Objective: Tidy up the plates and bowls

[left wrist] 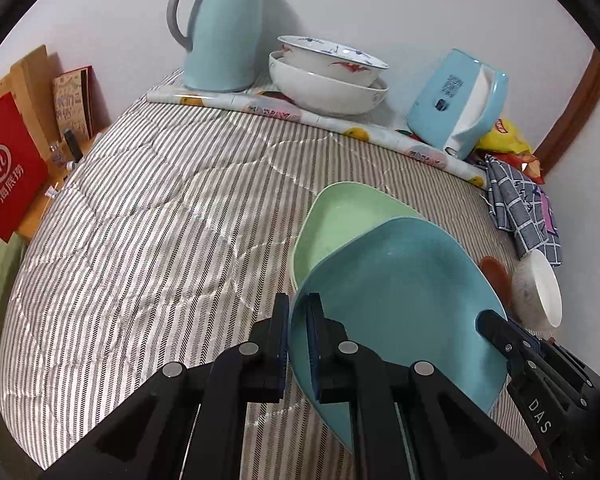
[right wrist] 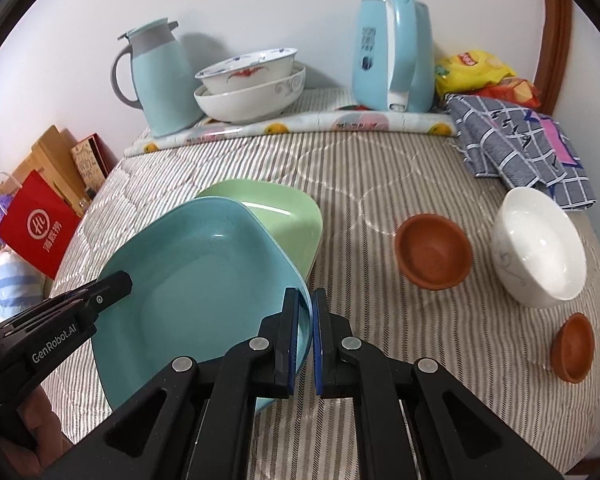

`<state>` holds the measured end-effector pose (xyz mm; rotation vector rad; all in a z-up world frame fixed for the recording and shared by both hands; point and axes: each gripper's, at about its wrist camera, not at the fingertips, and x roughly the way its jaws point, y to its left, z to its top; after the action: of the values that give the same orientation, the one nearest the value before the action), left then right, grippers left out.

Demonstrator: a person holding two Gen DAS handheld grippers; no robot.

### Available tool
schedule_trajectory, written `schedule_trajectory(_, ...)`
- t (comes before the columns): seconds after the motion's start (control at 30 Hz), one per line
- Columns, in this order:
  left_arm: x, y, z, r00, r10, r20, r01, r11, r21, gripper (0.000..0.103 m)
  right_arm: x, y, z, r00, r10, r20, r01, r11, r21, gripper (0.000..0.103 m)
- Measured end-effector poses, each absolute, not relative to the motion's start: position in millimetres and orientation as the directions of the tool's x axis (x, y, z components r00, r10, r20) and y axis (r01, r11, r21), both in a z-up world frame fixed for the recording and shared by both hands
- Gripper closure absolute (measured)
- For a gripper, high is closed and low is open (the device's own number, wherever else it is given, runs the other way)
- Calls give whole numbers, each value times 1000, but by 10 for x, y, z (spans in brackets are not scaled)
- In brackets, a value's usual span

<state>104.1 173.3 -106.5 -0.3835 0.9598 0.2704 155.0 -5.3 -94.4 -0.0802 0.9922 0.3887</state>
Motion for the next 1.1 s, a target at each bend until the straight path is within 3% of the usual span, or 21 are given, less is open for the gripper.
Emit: schedule_trajectory(1.1, 1586, 1926, -1359, 501, 42, -864, -426, 882, -204, 94, 2203, 244, -1206, 428, 240, -872, -419, 907, 44, 95)
